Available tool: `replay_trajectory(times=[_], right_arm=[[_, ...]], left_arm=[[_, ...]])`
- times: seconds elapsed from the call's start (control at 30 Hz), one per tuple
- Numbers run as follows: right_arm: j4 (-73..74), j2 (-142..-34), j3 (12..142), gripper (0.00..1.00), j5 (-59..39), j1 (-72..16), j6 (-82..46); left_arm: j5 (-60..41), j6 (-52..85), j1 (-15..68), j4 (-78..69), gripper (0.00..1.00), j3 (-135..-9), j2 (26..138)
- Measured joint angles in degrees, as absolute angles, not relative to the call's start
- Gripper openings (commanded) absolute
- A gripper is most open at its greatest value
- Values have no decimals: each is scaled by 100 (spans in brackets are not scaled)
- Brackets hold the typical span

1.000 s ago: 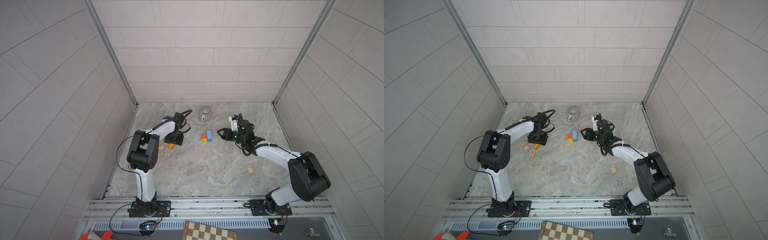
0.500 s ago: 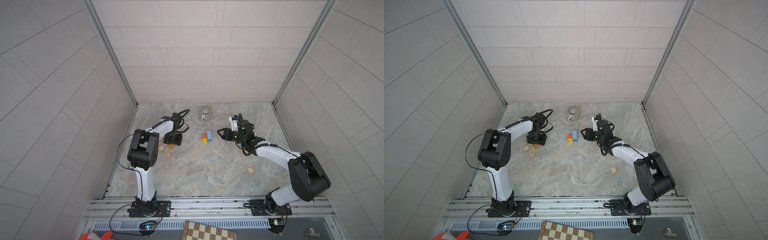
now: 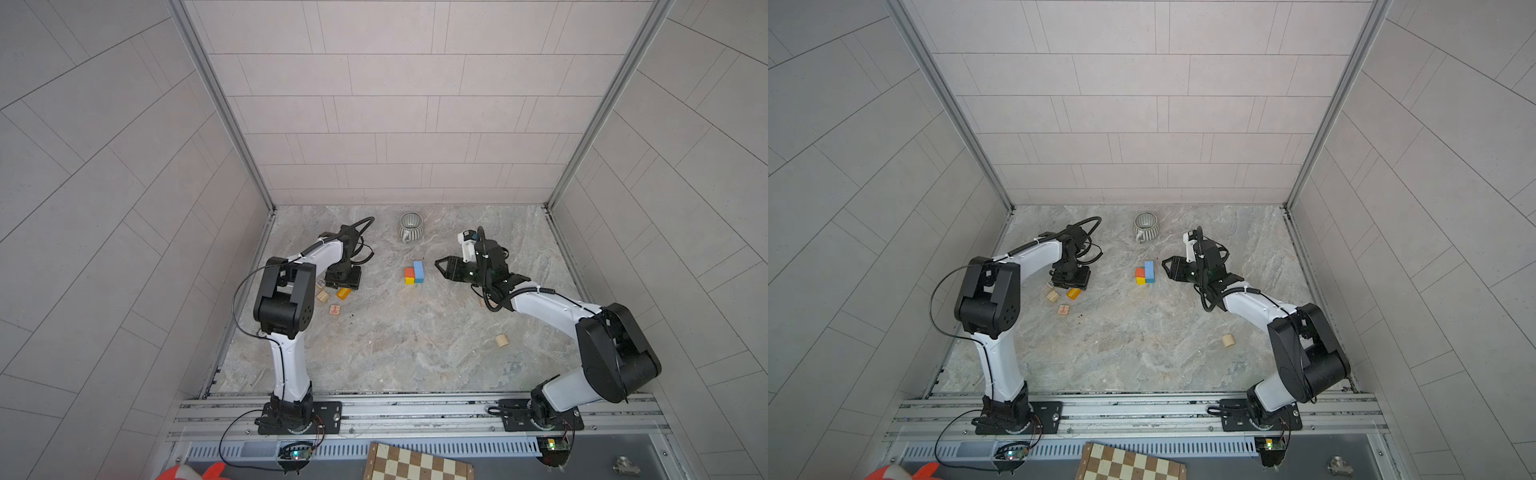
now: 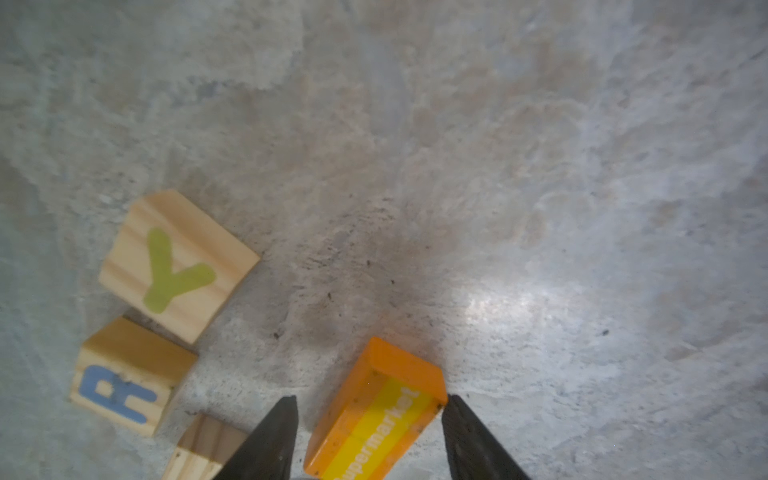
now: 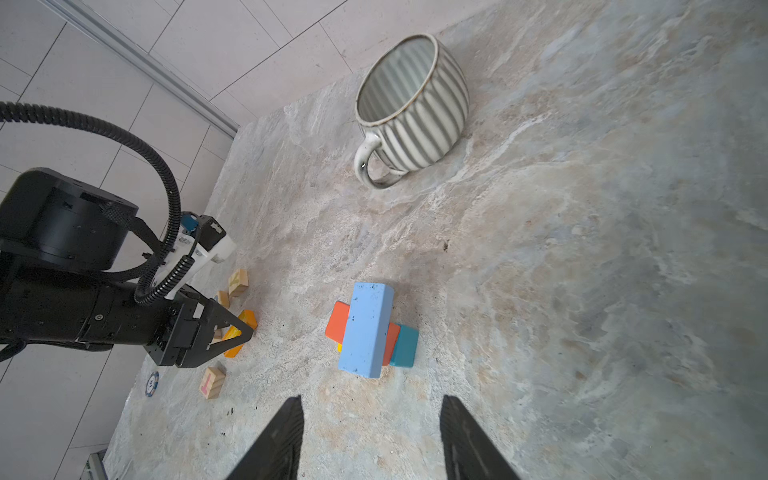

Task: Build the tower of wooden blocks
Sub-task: 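Lower the left gripper and close it on the orange Supermarket block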

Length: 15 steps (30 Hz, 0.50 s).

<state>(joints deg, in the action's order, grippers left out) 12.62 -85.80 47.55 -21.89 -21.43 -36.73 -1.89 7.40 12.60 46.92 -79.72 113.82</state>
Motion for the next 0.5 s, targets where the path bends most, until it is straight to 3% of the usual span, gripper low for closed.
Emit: replay_trajectory(times=[0.3, 0.5], right_arm=[[1262, -8580, 4755, 52, -2189, -2143, -3671], [1262, -8580, 4755, 51, -2189, -2147, -3671]], left_arm=[[-261, 757, 1260, 4676, 39, -7972, 11382], [-344, 856, 1260, 4676, 36, -7972, 11382]])
